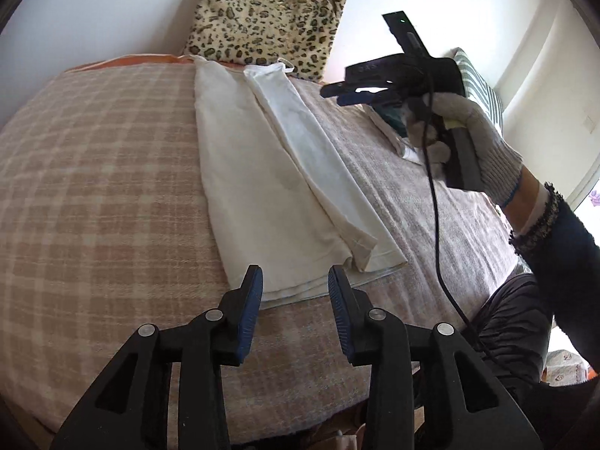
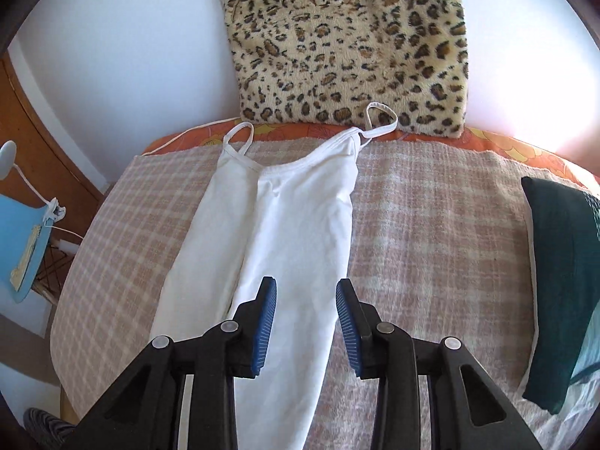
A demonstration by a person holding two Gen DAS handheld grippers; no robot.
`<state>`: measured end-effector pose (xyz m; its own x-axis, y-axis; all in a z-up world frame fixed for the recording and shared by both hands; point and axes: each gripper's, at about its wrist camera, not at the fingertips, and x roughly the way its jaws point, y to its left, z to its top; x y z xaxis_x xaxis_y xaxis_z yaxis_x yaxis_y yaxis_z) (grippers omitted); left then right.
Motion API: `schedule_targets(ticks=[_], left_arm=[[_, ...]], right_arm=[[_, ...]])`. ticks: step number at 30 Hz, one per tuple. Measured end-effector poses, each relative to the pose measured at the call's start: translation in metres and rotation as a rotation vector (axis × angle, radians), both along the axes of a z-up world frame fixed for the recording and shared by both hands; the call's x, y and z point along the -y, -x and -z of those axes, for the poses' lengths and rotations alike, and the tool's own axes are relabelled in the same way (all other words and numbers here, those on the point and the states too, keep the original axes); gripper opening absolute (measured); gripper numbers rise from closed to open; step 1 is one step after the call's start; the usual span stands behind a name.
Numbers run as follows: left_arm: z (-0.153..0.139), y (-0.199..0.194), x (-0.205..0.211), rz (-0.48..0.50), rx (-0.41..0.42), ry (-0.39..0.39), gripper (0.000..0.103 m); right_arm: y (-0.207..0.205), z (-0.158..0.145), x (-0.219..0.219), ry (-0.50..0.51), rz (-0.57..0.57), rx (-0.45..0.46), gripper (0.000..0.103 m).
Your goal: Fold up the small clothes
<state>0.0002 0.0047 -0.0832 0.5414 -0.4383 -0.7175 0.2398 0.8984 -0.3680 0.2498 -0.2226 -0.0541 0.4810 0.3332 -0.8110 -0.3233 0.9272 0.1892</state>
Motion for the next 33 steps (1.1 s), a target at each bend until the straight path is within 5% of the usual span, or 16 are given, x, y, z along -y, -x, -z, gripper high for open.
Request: schedule_targets(ticks=[6, 16, 19, 24, 33], left_arm=[[0.023, -0.026, -0.032, -0.058, -0.166, 0.099, 0.035], [0.029, -0.042, -0.013, -0.003, -0.173, 0.096, 0.032], [0.029, -0.044, -0.008, 0.017, -0.138, 0.075, 0.007], [0.026, -0.038, -0.013, 0.022, -0.066, 0.002, 0.003], [0.028, -0.030, -0.041, -0.058, -0.055, -0.006, 0.002]], right_arm=[[0.091, 0.020, 0.030, -0.062, -0.026, -0.133, 0.035], [0.168, 0.058, 0.034, -0.107, -0.059, -0.251, 0.034], [0.178, 0.059, 0.028, -0.075, -0.078, -0.216, 0.029], [0.179, 0.060, 0.023, -0.028, -0.092, -0.175, 0.003], [0.191, 0.056, 0.005, 0.121, -0.125, -0.081, 0.000]])
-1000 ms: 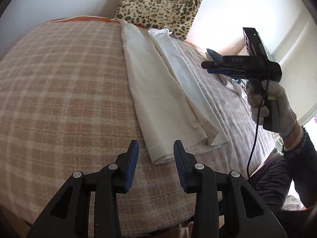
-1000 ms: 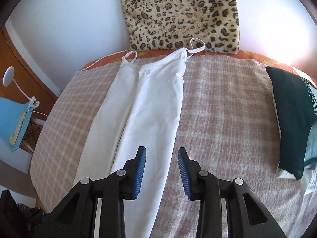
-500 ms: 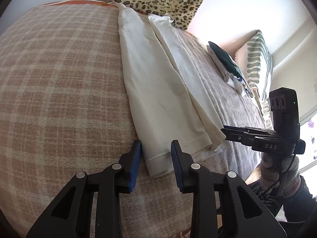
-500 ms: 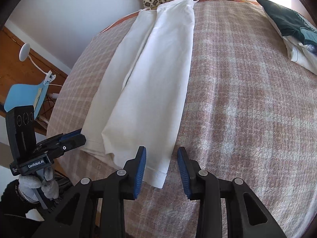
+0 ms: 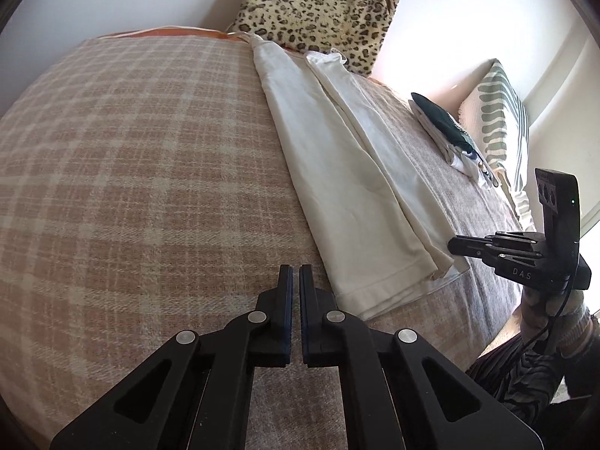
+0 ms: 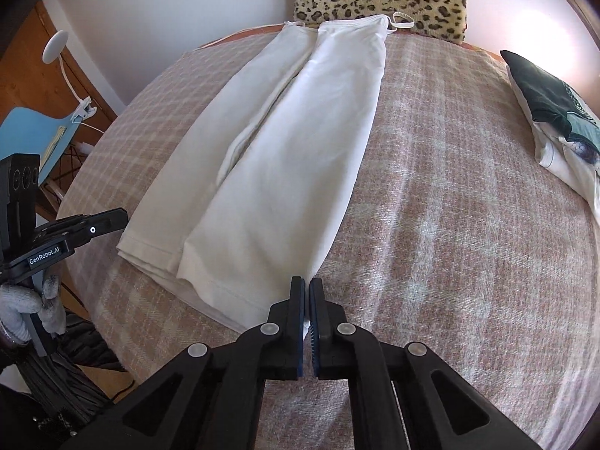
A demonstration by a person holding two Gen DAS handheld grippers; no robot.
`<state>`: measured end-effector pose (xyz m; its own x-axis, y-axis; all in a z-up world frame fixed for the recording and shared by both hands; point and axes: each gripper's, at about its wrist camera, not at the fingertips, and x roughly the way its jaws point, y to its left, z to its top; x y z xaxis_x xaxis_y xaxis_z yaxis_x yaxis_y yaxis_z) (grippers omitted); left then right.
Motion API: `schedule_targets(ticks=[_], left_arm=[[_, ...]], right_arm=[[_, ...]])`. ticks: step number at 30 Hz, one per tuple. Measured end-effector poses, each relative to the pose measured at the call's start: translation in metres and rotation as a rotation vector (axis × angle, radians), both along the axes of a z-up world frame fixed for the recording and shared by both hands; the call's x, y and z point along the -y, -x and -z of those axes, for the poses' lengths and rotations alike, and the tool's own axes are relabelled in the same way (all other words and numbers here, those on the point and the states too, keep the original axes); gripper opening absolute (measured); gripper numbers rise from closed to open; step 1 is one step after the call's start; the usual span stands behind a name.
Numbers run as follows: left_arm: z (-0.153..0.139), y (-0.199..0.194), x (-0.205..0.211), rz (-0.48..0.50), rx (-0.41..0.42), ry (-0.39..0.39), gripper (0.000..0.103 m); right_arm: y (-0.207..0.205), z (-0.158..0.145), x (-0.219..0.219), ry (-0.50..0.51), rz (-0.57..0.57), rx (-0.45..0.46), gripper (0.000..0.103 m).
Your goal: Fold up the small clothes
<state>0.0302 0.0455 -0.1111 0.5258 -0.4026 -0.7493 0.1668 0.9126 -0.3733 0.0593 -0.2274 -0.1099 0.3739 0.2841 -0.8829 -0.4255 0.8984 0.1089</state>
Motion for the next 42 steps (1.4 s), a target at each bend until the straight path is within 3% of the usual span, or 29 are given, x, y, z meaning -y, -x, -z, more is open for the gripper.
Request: schedule_targets(ticks=[1, 3, 5, 9, 13, 15, 18, 21, 26, 30, 34, 36, 38, 41, 42], left_arm=[[0.000, -0.001, 0.000, -0.002, -0.011, 0.014, 0.004], [0.004, -0.005, -0.001, -0.017, -0.071, 0.072, 0.025], [0.004, -0.007, -0.001, -0.017, -0.077, 0.111, 0.025], [0.002, -0.009, 0.017, 0.034, -0.039, 0.011, 0.025], [0.000, -0.007, 0.025, 0.054, 0.013, -0.118, 0.025], [0.000, -0.007, 0.021, 0.038, 0.007, -0.103, 0.025], [-0.001, -0.007, 0.021, 0.032, 0.012, -0.110, 0.025], [-0.002, -0.007, 0.020, 0.027, 0.012, -0.101, 0.025], [-0.004, -0.006, 0.021, 0.024, 0.016, -0.087, 0.025], [-0.004, -0.006, 0.014, 0.009, 0.012, -0.079, 0.025], [-0.001, -0.005, 0.007, -0.006, -0.015, -0.049, 0.025], [0.000, -0.005, 0.005, 0.000, -0.034, -0.015, 0.025], [0.000, -0.003, 0.005, 0.018, -0.042, 0.006, 0.028], [0.002, -0.001, 0.005, 0.040, -0.066, 0.063, 0.028], [0.003, -0.001, 0.004, 0.040, -0.073, 0.081, 0.028]], right_arm=[[0.001, -0.002, -0.004, 0.035, -0.002, 0.029, 0.000], [0.002, -0.002, -0.008, 0.050, -0.014, 0.042, 0.001], [0.001, -0.001, -0.009, 0.039, -0.006, 0.035, 0.001], [0.002, -0.002, -0.006, 0.049, -0.011, 0.045, 0.000], [0.007, 0.000, 0.003, 0.180, 0.034, 0.105, 0.000], [0.008, -0.003, 0.008, 0.209, 0.058, 0.151, 0.012], [0.013, -0.019, 0.009, 0.067, 0.027, 0.185, 0.013], [0.023, -0.026, -0.012, 0.007, -0.075, 0.224, 0.013], [0.023, -0.023, -0.052, -0.073, -0.183, 0.217, 0.013], [0.024, -0.012, -0.075, -0.019, -0.243, 0.210, 0.013], [0.025, 0.008, -0.071, -0.022, -0.251, 0.097, 0.013], [0.030, 0.007, -0.068, -0.020, -0.276, 0.103, 0.013], [0.032, 0.002, -0.055, -0.100, -0.269, 0.074, 0.017], [0.033, -0.007, -0.025, -0.217, -0.185, 0.071, 0.034], [0.034, -0.009, -0.015, -0.218, -0.155, 0.090, 0.034]])
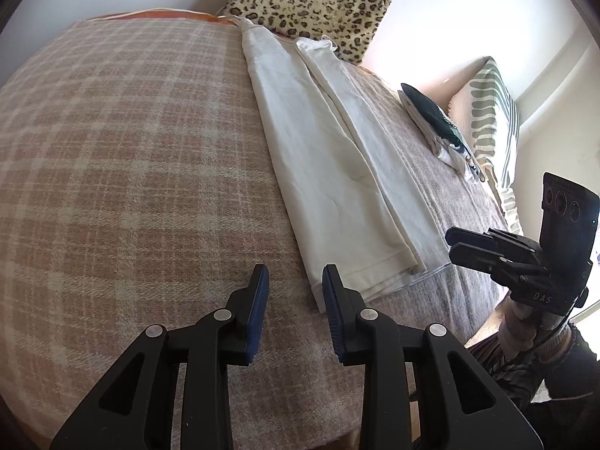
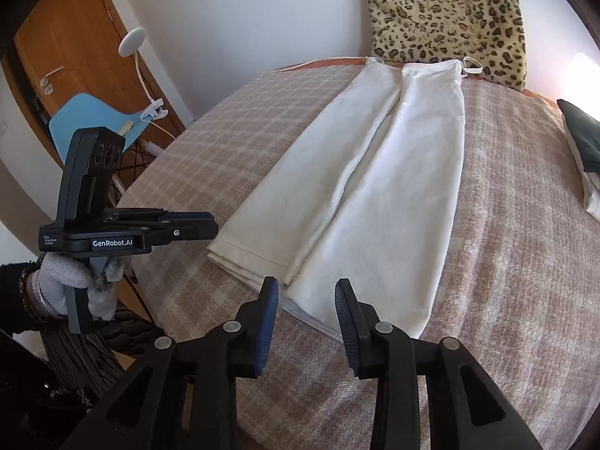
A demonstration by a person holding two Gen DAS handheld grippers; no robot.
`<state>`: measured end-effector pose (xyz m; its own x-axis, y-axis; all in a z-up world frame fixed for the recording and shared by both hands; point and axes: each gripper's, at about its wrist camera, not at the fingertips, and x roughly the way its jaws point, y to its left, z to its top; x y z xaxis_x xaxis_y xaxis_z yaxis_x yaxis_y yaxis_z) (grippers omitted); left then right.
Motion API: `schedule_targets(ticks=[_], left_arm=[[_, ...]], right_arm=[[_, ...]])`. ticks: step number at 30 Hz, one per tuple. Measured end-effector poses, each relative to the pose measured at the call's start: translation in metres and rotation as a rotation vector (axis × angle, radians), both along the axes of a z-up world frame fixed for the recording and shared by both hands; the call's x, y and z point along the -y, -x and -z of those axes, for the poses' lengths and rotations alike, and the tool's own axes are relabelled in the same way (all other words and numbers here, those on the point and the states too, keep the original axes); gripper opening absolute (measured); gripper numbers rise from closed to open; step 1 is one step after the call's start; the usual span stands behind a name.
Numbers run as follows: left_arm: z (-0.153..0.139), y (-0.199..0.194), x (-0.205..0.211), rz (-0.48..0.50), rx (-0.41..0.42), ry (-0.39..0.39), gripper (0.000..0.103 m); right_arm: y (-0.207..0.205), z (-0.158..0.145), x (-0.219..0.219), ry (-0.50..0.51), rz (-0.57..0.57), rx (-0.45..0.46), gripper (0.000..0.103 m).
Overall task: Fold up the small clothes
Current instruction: 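Grasp the hem with both tools and fold it up toward the straps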
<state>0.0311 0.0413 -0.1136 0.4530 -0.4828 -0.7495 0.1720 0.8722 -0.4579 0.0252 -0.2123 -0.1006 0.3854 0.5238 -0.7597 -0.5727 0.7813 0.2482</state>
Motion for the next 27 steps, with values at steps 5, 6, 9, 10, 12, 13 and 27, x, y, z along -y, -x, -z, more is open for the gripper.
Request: schedule_targets(ticks=[5, 6, 9, 10, 12, 13, 27], left_arm=[[0.003, -0.002, -0.004, -0.017, -0.057, 0.094, 0.028], [0.004, -0.003, -0.005, -0.022, -0.072, 0.116, 0.028], [0.006, -0.004, -0.006, -0.030, -0.095, 0.158, 0.030], [0.006, -0.004, -0.005, -0.022, -0.098, 0.158, 0.030], [0.005, -0.004, 0.000, -0.004, -0.099, 0.156, 0.030], [0.005, -0.004, 0.002, 0.006, -0.103, 0.159, 0.030], [0.003, -0.008, 0.007, 0.037, -0.097, 0.177, 0.005]], right_arm=[[-0.011, 0.011, 0.049, -0.096, 0.144, -0.103, 0.037], [-0.015, 0.015, 0.056, -0.117, 0.165, -0.133, 0.037], [-0.019, 0.027, 0.070, -0.176, 0.189, -0.208, 0.037], [-0.021, 0.030, 0.072, -0.196, 0.186, -0.234, 0.037], [-0.022, 0.036, 0.073, -0.212, 0.187, -0.269, 0.037], [-0.024, 0.038, 0.073, -0.222, 0.188, -0.277, 0.037], [-0.029, 0.050, 0.071, -0.293, 0.160, -0.344, 0.005]])
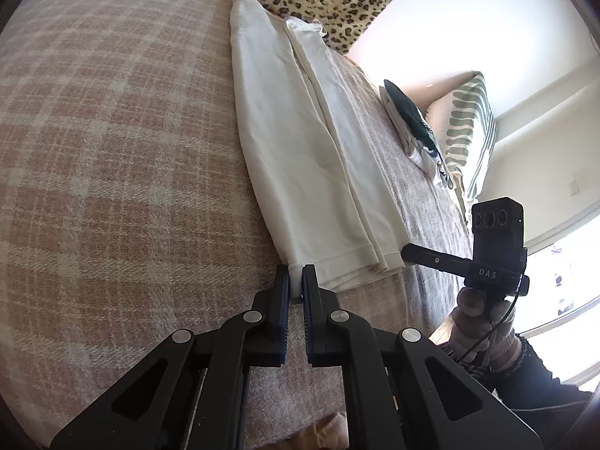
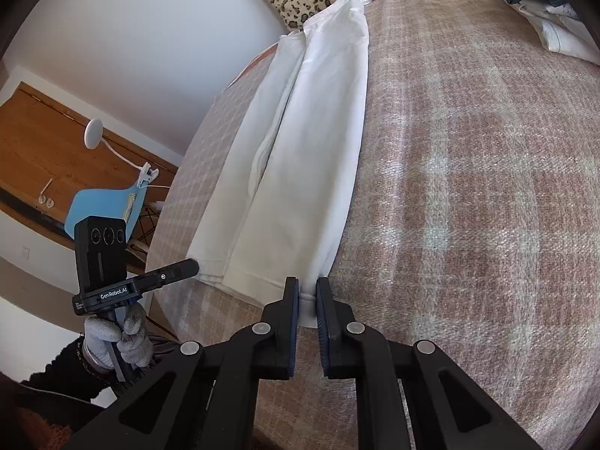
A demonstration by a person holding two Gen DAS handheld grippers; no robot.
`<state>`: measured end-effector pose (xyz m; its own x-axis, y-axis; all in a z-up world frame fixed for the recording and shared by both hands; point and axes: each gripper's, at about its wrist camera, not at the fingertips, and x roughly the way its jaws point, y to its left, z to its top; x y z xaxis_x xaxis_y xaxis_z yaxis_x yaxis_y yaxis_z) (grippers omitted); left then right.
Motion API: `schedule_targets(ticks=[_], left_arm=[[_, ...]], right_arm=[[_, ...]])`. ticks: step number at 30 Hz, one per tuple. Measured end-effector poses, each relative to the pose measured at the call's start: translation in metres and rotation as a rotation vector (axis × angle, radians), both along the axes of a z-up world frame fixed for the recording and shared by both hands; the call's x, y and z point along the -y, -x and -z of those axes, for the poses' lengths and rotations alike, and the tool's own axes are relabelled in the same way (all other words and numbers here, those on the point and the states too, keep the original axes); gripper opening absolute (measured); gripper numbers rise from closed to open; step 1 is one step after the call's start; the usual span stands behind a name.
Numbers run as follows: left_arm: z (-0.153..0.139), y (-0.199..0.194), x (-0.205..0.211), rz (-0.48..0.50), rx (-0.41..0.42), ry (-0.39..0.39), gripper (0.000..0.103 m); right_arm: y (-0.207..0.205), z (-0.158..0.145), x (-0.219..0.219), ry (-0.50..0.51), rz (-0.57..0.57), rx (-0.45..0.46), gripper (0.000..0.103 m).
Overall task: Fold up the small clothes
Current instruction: 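Grasp the hem with both tools and fold it up toward the straps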
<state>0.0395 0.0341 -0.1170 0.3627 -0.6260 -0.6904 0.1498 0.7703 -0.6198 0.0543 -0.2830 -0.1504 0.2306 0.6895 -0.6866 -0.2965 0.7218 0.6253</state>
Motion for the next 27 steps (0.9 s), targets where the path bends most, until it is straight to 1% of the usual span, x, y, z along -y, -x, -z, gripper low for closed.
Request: schedule_targets(ticks=[2, 6, 8, 12, 16, 19, 23, 27], left_arm=[[-0.004, -0.001, -0.001, 0.000, 0.013, 0.003, 0.005], [-0.014, -0.005, -0.004, -0.009, 0.044, 0.013, 0.004], [-0.019, -0.009, -0.005, -0.017, 0.056, 0.022, 0.004], [-0.035, -0.023, -0.006, -0.031, 0.105, 0.014, 0.004], [-0.049, -0.038, -0.005, -0.048, 0.151, -0.002, 0.004], [-0.054, -0.049, -0.006, -0.061, 0.175, -0.010, 0.004], [-0.054, -0.063, -0.008, -0.088, 0.186, 0.002, 0.004], [-0.052, -0.079, -0.006, -0.100, 0.183, 0.003, 0.004]], right_arm=[[0.000, -0.002, 0.003, -0.029, 0.009, -0.002, 0.004], [-0.001, -0.012, 0.009, -0.068, 0.022, 0.022, 0.003], [-0.003, -0.018, 0.011, -0.105, 0.028, 0.023, 0.003], [-0.012, -0.031, 0.016, -0.158, 0.052, 0.030, 0.003], [-0.029, -0.045, 0.012, -0.153, 0.056, 0.064, 0.003], [-0.040, -0.054, 0.009, -0.147, 0.061, 0.083, 0.003], [-0.052, -0.062, 0.006, -0.125, 0.071, 0.108, 0.003], [-0.065, -0.059, 0.006, -0.136, 0.105, 0.107, 0.003]])
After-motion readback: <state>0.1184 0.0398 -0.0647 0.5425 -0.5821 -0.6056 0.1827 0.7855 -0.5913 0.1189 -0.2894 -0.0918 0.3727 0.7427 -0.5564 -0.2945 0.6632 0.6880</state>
